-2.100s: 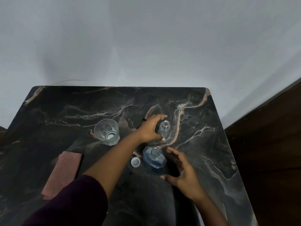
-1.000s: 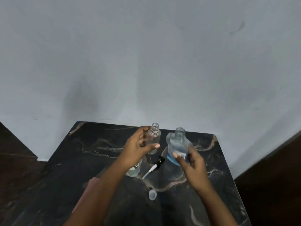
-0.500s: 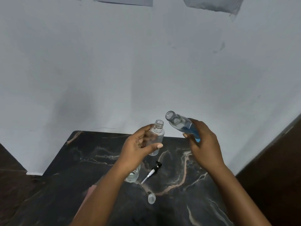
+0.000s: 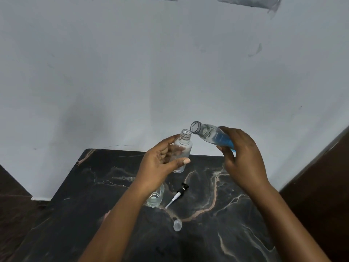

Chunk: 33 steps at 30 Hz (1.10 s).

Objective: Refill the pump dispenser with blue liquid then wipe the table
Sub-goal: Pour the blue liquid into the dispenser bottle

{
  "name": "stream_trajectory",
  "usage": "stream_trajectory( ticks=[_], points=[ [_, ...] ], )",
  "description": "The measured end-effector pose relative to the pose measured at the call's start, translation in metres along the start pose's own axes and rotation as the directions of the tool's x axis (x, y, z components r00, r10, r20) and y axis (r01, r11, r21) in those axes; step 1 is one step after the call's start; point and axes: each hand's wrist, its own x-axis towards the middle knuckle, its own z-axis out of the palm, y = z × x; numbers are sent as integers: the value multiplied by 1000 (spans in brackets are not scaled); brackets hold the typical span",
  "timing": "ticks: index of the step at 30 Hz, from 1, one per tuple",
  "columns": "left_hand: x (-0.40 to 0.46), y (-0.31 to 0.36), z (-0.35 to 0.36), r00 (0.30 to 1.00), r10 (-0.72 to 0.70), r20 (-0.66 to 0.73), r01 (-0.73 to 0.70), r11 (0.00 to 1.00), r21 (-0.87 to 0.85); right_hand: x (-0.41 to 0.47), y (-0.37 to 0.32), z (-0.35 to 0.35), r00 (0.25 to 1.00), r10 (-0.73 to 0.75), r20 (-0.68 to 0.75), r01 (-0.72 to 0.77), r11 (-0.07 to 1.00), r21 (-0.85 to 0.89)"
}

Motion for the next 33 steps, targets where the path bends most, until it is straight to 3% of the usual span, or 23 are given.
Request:
stream_trajectory(
  ticks=[33],
  points=[
    [3, -25, -10, 1000, -2, -9, 2, 1000, -20, 10, -6, -3, 996, -86, 5, 84, 959, -269]
  ],
)
